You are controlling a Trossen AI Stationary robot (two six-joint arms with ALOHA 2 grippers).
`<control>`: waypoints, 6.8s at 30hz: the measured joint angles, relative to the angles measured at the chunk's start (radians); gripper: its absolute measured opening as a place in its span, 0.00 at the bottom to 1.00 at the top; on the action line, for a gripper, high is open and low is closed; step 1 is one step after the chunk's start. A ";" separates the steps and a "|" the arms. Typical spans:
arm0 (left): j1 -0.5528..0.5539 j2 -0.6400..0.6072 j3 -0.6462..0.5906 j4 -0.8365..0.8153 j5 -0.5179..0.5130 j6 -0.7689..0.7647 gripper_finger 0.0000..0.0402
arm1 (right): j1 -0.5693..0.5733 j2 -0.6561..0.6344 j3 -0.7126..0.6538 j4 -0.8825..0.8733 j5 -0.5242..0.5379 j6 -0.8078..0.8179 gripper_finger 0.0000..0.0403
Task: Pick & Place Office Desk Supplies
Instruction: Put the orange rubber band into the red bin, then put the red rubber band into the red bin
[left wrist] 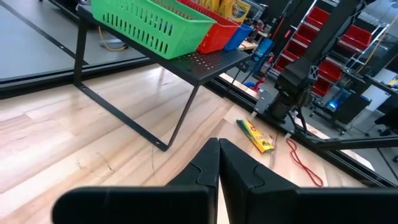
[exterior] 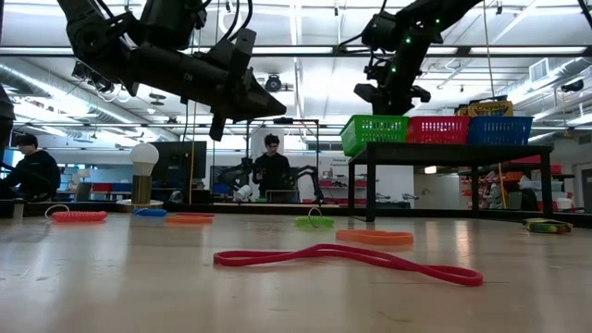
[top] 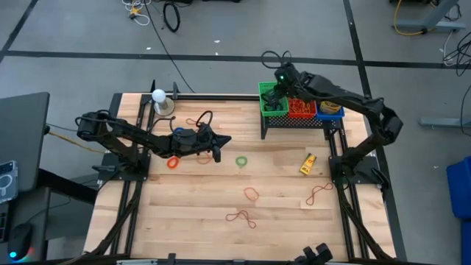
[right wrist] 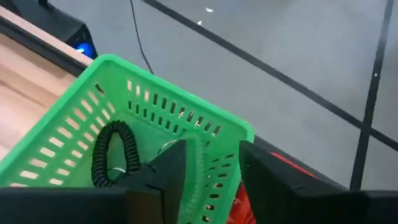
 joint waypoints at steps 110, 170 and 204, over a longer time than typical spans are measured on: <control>-0.118 0.184 0.240 -0.282 0.014 -0.082 0.01 | 0.768 -0.181 -0.704 0.929 -0.043 0.369 0.41; 0.018 0.009 0.063 -0.099 0.051 0.060 0.03 | -0.077 -0.330 -0.309 -0.003 -0.017 -0.144 0.06; 0.019 0.009 0.063 -0.142 0.060 0.057 0.03 | 0.317 -0.532 -0.239 -0.210 -0.210 -0.230 0.15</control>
